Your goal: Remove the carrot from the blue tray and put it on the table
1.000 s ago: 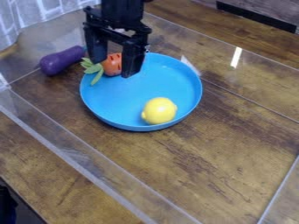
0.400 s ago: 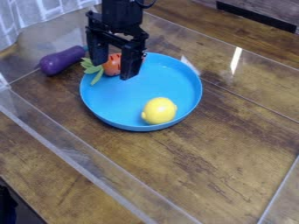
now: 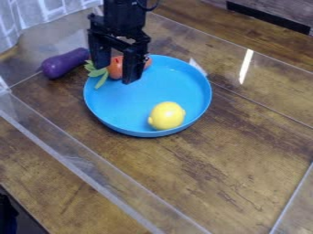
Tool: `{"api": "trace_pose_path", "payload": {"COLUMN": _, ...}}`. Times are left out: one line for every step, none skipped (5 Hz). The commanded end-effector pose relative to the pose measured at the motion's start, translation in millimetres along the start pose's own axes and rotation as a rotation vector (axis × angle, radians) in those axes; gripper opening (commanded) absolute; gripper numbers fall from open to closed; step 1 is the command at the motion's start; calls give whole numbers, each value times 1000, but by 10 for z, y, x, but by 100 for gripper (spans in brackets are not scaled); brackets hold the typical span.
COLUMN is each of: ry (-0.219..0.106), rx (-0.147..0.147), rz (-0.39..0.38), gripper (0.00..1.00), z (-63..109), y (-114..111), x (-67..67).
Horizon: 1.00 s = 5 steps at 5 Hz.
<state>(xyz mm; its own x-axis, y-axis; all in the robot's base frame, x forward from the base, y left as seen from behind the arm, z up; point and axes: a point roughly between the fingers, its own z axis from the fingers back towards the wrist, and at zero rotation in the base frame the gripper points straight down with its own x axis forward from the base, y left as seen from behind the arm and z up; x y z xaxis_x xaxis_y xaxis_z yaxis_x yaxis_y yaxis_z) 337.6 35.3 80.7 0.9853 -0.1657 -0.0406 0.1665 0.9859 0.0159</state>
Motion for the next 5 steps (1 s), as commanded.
{"api": "trace_pose_path", "payload": {"ry": -54, "rx": 19, "rz": 3, "gripper": 100, "z": 118, "y": 115, "x": 90}}
{"api": "trace_pose_path", "payload": {"ry": -61, "rx": 27, "rz": -16, "gripper": 100, "z": 106, "y": 157, "x": 121}}
{"api": "trace_pose_path", "payload": {"ry": -66, "rx": 33, "rz": -32, "gripper": 100, "z": 85, "y": 201, "x": 151}}
{"api": "trace_pose_path", "payload": {"ry": -68, "rx": 37, "rz": -46, "gripper": 100, "z": 42, "y": 232, "x": 178}}
{"api": "trace_pose_path", "payload": {"ry": -70, "rx": 41, "rz": -64, "gripper": 100, "z": -3, "y": 268, "x": 206}}
